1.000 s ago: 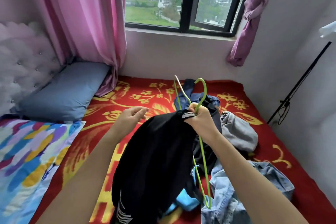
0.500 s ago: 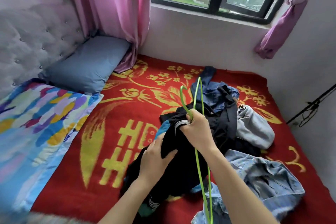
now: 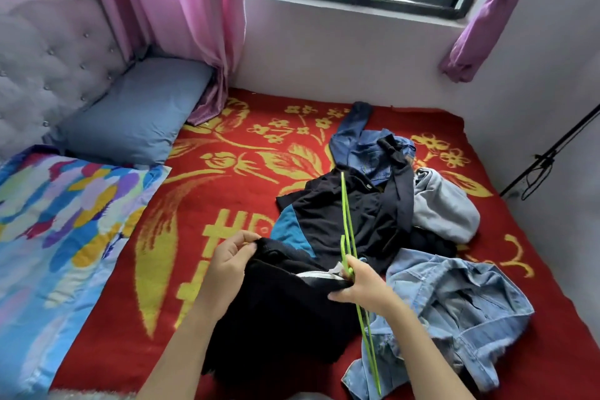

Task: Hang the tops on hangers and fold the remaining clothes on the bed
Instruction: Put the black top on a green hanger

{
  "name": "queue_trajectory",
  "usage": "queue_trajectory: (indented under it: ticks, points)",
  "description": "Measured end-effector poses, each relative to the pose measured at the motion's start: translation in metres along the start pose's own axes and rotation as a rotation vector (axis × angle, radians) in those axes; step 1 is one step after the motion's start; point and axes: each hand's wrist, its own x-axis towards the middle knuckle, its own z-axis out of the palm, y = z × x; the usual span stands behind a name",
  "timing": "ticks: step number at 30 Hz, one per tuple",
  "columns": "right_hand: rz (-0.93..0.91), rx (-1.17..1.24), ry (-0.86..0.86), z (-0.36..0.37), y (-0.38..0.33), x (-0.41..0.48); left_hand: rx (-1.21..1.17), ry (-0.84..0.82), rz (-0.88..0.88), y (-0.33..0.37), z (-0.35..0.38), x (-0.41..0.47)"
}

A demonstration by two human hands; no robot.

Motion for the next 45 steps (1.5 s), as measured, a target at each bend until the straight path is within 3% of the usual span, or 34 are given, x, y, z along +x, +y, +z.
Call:
queue_trajectory:
  ticks: [2,4,9,12,14,16,18,21,26,28,31,35,39,43,45]
  points:
    - [0.046,-0.13,-0.051,0.011,0.025,0.0,0.069,-0.042,0.024,0.007,-0.006,0.002]
    - [0.051,-0.105,-0.014,0.012,0.035,0.001,0.197,-0.085,0.079,0.015,-0.011,0.009]
    - [-0.065,0.135,0.314,-0.064,-0.015,0.001,0.487,-0.203,0.311,0.08,-0.029,0.031]
    - [-0.243,0.119,0.505,-0.137,-0.07,-0.014,0.899,-0.304,0.513,0.131,-0.036,0.03]
    - [-0.364,0.141,0.6,-0.173,-0.106,-0.03,1.145,-0.252,0.677,0.163,-0.036,0.024]
    - [-0.43,0.177,0.66,-0.197,-0.14,-0.05,1.142,-0.169,0.842,0.193,-0.035,0.016]
    - [-0.506,0.182,0.677,-0.211,-0.169,-0.069,0.915,-0.098,0.905,0.217,-0.036,0.008]
    - [-0.651,0.232,0.576,-0.215,-0.193,-0.088,0.448,-0.037,0.833,0.227,-0.043,0.008]
    - [-0.481,-0.048,0.425,-0.18,-0.158,-0.061,0.306,-0.081,0.541,0.18,-0.054,0.026]
    - [-0.355,-0.052,0.317,-0.152,-0.121,-0.036,0.33,-0.04,0.421,0.131,-0.057,0.035]
    - [-0.006,0.023,0.145,-0.108,-0.063,-0.009,0.396,-0.05,0.291,0.056,-0.058,0.03]
    - [0.115,-0.133,-0.013,-0.088,-0.029,-0.007,0.569,-0.134,0.182,0.008,-0.057,0.014]
    - [-0.016,-0.247,-0.032,-0.097,-0.05,-0.022,0.482,-0.144,0.079,-0.006,-0.056,0.002]
    - [-0.027,-0.582,0.039,-0.1,-0.054,-0.023,0.374,-0.111,-0.008,-0.016,-0.06,-0.005]
    - [-0.038,-0.447,0.108,-0.099,-0.053,-0.023,0.356,-0.106,-0.013,-0.02,-0.063,-0.008]
